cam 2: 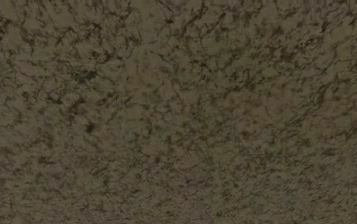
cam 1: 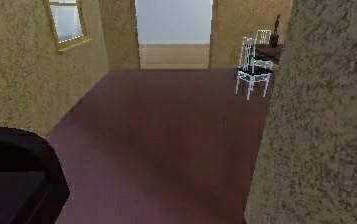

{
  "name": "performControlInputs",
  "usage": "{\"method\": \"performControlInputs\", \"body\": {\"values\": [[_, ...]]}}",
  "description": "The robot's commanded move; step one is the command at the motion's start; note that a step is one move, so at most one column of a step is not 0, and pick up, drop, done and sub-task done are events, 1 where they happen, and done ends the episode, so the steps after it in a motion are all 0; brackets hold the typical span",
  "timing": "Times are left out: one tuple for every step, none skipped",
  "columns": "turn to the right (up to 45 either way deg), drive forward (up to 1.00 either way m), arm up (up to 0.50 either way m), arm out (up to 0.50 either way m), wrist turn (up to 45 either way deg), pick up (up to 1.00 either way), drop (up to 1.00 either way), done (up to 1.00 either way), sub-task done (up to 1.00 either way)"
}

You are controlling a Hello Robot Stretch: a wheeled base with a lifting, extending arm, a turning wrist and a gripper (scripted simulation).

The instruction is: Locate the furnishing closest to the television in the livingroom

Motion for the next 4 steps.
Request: {"method": "performControlInputs", "body": {"values": [[0.0,1.0,0.0,0.0,0.0,0.0,0.0,0.0,0.0],[0.0,0.2,0.0,0.0,0.0,0.0,0.0,0.0,0.0],[45.0,0.0,0.0,0.0,0.0,0.0,0.0,0.0,0.0],[6.0,0.0,0.0,0.0,0.0,0.0,0.0,0.0,0.0]]}}
